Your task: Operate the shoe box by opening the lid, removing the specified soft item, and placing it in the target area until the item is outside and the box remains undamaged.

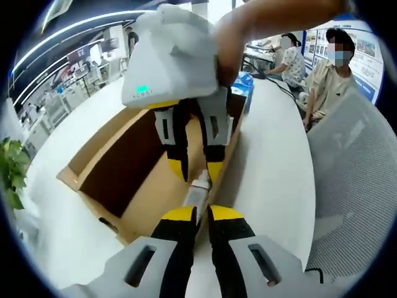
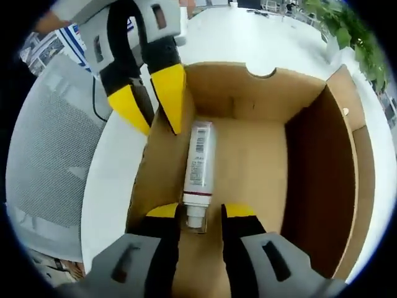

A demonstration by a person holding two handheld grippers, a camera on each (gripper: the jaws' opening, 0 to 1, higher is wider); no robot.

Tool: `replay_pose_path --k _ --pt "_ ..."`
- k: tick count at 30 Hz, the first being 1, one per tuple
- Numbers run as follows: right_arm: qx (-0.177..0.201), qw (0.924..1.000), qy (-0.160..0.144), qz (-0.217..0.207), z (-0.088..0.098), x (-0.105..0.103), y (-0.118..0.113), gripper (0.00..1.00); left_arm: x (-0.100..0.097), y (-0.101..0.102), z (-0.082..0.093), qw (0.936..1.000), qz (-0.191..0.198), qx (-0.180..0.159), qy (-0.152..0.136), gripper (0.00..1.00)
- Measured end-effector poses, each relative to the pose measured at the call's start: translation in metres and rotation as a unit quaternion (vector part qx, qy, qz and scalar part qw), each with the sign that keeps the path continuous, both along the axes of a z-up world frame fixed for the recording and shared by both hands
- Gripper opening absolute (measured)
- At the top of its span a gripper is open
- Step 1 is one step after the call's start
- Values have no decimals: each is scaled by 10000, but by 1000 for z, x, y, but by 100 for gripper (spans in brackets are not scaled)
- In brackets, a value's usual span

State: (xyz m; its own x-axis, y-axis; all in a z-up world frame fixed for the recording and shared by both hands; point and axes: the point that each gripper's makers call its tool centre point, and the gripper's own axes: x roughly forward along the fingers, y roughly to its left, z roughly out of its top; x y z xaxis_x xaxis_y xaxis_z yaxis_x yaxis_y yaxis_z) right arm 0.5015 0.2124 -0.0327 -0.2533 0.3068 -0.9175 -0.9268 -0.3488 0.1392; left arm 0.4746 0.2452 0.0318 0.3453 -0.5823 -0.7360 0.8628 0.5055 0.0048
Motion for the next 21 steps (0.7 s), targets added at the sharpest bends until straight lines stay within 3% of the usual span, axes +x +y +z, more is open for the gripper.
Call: replay_pose_path --k 6,11,12,16,21 --pt "237 9997 -62 10 -1 0 6 20 0 -1 0 10000 -1 -42 -2 5" --pt "211 9996 -153 110 -11 -2 9 18 1 -2 0 10000 7 -52 32 5" --pt "334 9989 -280 195 -9 2 11 17 0 -2 0 10000 16 -62 30 5" --pt "335 9993 -133 -43 -7 1 5 15 0 -4 0 10000 8 -78 42 5" --pt "380 9991 -192 -41 1 6 -2 14 0 -5 1 9999 58 -125 60 6"
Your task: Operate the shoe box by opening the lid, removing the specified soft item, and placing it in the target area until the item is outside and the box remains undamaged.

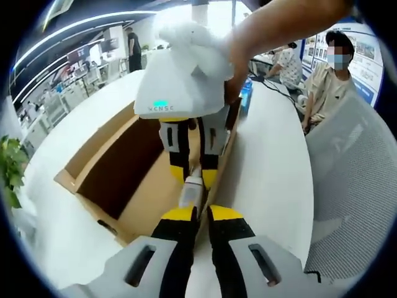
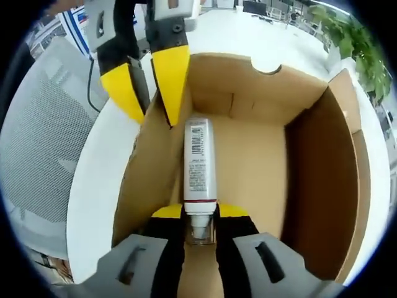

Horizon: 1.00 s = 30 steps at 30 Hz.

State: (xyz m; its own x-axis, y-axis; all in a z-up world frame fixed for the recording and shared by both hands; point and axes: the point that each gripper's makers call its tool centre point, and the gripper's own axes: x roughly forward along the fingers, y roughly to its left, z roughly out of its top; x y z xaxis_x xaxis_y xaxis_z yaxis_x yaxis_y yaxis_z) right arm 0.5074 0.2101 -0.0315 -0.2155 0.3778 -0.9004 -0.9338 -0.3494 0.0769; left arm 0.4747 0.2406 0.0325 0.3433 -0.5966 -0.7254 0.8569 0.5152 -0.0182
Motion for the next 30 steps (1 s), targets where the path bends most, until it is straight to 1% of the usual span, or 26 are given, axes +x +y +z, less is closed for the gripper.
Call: replay_pose_path --k 3,5,6,7,9,11,12,13,14,15,16,17,19,20,22,23,24,26,30 --pt "16 10000 -80 -42 6 7 -3 14 -1 -1 2 10000 72 -55 26 7" --pt "40 9999 -132 -83 14 13 -6 14 0 -4 10 9996 146 -225 -12 7" --pt "73 9997 -208 -117 20 17 -8 14 0 -4 15 9994 171 -292 -24 9" --pt "71 9997 -214 -111 23 18 -10 14 -1 -5 19 9993 181 -323 -37 12" --pt "150 9993 -294 -164 34 24 -13 14 5 -4 27 9991 195 -344 -181 15" --pt "222 9988 -351 -246 45 30 -16 14 15 -2 41 9981 300 -430 -321 18" --pt "264 9987 -361 -253 51 32 -18 14 22 -3 50 9970 347 -502 -483 19" --pt "263 9986 -387 -245 54 33 -20 14 29 -1 57 9966 360 -432 -605 23" --pt "231 9985 -442 -231 56 34 -22 14 33 0 60 9968 420 -388 -561 28" --pt "246 9984 -465 -193 59 33 -24 14 38 0 64 9964 443 -384 -614 30" --pt "270 9984 -467 -187 62 33 -25 14 47 -2 72 9950 309 -332 -891 31" --pt "297 9982 -494 -183 66 33 -25 14 49 -3 71 9955 298 -287 -857 32" --pt "364 9978 -535 -156 74 33 -25 14 50 -10 63 9966 -73 -28 -821 34" --pt "372 9976 -567 -160 76 34 -25 14 47 -14 57 9968 -282 122 -732 34" --pt "427 9972 -595 -157 85 34 -24 14 48 -22 53 9950 -529 269 -801 35" --pt "458 9968 -646 -132 89 34 -24 14 47 -24 52 9951 -555 234 -780 35" --pt "465 9968 -632 -142 91 35 -24 14 47 -29 52 9951 -582 190 -779 34" --pt "518 9965 -642 -120 97 34 -24 14 49 -30 48 9934 -698 330 -851 34" --pt "537 9966 -623 -108 104 30 -26 14 50 -33 48 9927 -723 318 -907 30"
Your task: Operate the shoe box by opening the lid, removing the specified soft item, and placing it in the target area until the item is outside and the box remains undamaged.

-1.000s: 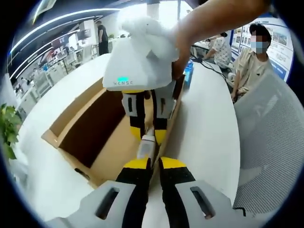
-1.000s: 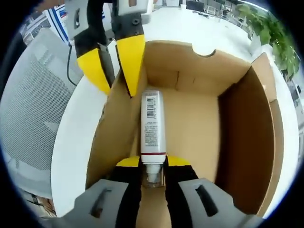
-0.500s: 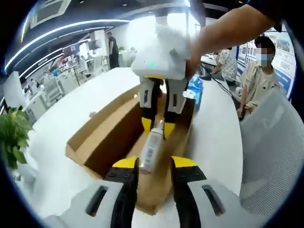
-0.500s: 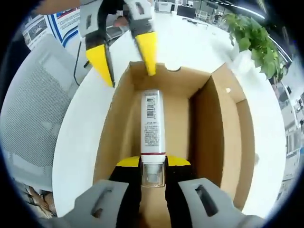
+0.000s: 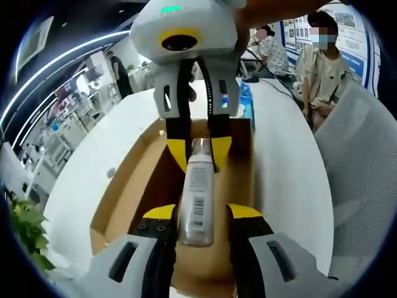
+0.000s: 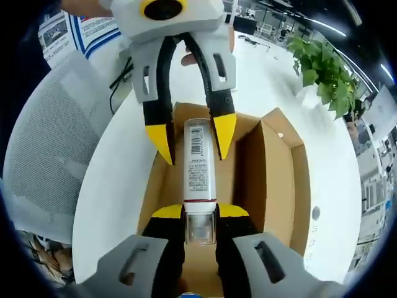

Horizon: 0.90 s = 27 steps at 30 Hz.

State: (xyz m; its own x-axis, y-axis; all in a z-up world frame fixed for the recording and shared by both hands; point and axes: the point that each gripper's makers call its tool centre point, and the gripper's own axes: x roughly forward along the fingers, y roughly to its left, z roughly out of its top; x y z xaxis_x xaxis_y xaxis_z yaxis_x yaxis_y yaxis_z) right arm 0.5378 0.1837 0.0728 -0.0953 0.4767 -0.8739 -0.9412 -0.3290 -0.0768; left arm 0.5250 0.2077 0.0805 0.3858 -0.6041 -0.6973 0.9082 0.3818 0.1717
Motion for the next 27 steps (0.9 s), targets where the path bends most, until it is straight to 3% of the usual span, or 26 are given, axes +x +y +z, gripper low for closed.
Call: replay_pose_path --k 3,6,15,16,17,19,20,21,22,23,24,25,26,27 --pt "2 10000 33 40 2 -4 -1 14 2 1 2 9999 -35 67 -99 22" --pt "3 10000 61 31 3 -6 0 14 1 3 2 9999 -67 41 -145 21" --pt "264 9989 333 179 16 -15 0 16 -10 4 17 9989 -22 -465 -50 19" --pt "318 9985 381 235 17 -17 0 16 -12 3 17 9984 50 -559 105 19" --pt "324 9985 365 230 17 -17 -1 16 -11 3 18 9986 -13 -518 -74 19" --pt "394 9978 455 261 19 -19 -1 16 -14 2 18 9985 -15 -552 51 19" --pt "503 9976 378 286 21 -18 0 17 -13 2 20 9984 -20 -563 -54 19" --pt "578 9967 518 236 23 -20 0 17 -15 2 21 9979 17 -638 80 19" --pt "668 9945 811 45 26 -24 -1 20 -16 0 25 9968 26 -794 65 19" --pt "848 9927 860 27 31 -23 1 25 -14 2 27 9969 36 -789 -18 19" --pt "923 9908 983 -72 33 -24 0 31 -17 0 29 9938 186 -1071 250 19" --pt "1009 9876 1172 -256 37 -23 -3 37 -14 -1 36 9906 268 -1326 202 19" --pt "1124 9857 1207 -338 40 -20 -5 38 -17 0 41 9861 373 -1569 391 19" --pt "1294 9772 1584 -572 48 -21 -7 36 -17 -1 45 9827 372 -1764 431 19"
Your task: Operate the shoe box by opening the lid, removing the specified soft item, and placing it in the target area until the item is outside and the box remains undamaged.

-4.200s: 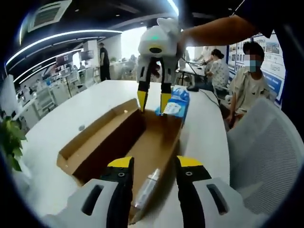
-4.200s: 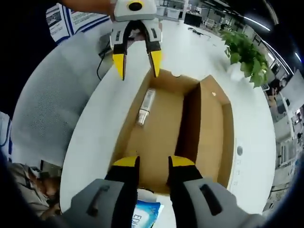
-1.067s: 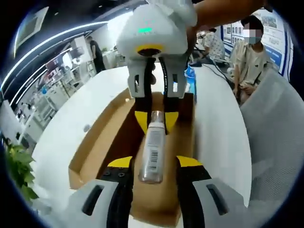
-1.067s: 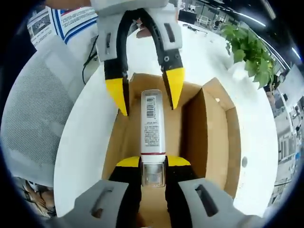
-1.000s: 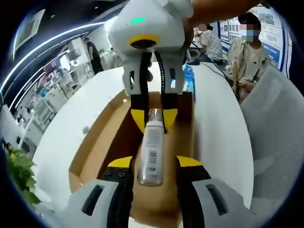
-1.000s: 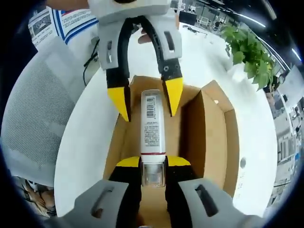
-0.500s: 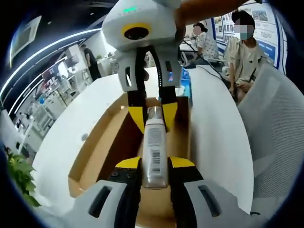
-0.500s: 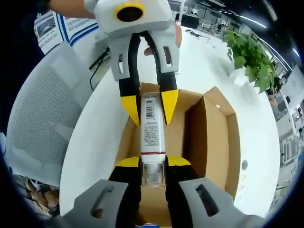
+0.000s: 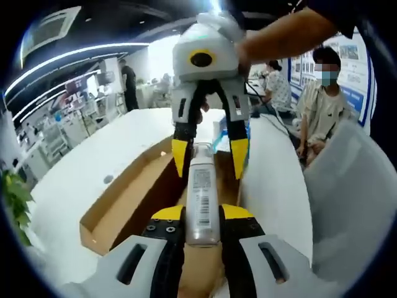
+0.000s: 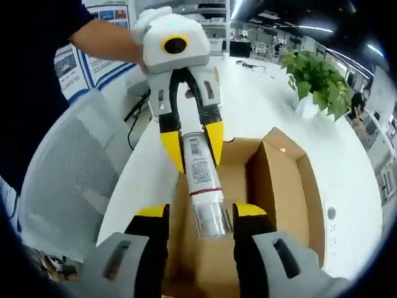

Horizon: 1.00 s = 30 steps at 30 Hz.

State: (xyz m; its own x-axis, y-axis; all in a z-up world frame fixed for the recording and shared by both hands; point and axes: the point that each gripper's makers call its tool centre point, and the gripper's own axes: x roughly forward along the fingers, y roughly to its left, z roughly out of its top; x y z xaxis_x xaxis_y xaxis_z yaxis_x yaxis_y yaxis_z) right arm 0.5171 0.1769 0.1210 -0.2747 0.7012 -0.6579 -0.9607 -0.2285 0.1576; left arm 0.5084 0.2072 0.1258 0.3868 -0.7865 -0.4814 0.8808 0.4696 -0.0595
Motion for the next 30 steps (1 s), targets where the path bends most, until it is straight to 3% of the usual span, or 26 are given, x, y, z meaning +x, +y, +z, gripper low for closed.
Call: replay_pose_path --k 1,2,3,4,5,6,7,8,10,11,12,14,15,16,17,18,19,20,23,25,26,28,29,30 --pt "255 9985 409 -259 11 1 3 35 1 1 1 10000 12 -14 -93 19" --pt "520 9934 902 -474 26 3 4 32 -4 0 2 9999 -54 -112 91 19" --pt "675 9903 1070 -575 34 6 4 29 -9 -4 4 9991 -132 -307 275 19" --pt "791 9849 1399 -643 42 4 4 28 -6 -2 4 9997 -104 -213 98 19" --pt "848 9819 1585 -591 48 1 3 25 -13 -9 10 9969 -116 -615 477 19" --pt "757 9815 1679 -532 48 -2 0 25 -12 -15 19 9937 -87 -981 540 19" --pt "745 9833 1567 -559 46 2 0 26 -10 -15 19 9942 -53 -966 460 19" --pt "721 9836 1556 -552 46 2 -1 24 -13 -19 23 9901 -67 -1208 706 19" --pt "795 9768 1875 -660 53 1 0 25 -10 -19 24 9916 -42 -1164 571 19" --pt "754 9788 1808 -604 52 1 -2 24 -12 -25 31 9863 -48 -1471 744 19" --pt "804 9771 1862 -644 55 2 -2 24 -9 -24 30 9868 32 -1456 705 19" --pt "786 9750 1982 -630 56 -1 -2 24 -11 -28 38 9797 26 -1805 876 19" --pt "807 9749 1973 -639 57 0 -2 24 -7 -27 39 9795 111 -1835 824 19" --pt "804 9737 2044 -609 58 -3 -2 24 -8 -28 43 9744 110 -2018 988 19" --pt "773 9747 2014 -588 58 -4 -2 24 -10 -28 43 9737 52 -2041 1011 19" --pt "826 9746 1996 -584 61 -3 -1 23 -9 -27 40 9772 69 -1910 922 19" --pt "808 9731 2081 -567 62 -6 -1 23 -15 -29 41 9733 -8 -2001 1124 19" --pt "764 9739 2066 -549 61 -7 -2 22 -13 -28 40 9758 17 -1935 1022 19" --pt "720 9739 2088 -521 60 -9 -2 22 -16 -29 38 9753 -18 -1919 1092 19" --pt "650 9707 2259 -489 61 -15 -3 22 -19 -30 40 9708 -57 -2062 1225 19" --pt "673 9712 2231 -492 61 -15 -2 22 -19 -31 40 9720 -41 -2034 1177 19" --pt "635 9703 2284 -477 60 -17 -1 21 -26 -33 38 9688 -117 -2018 1431 19" --pt "626 9693 2332 -468 60 -18 -2 21 -21 -33 40 9714 -79 -2052 1196 19" --pt "623 9671 2425 -452 62 -21 -2 21 -28 -35 42 9635 -144 -2210 1503 19"
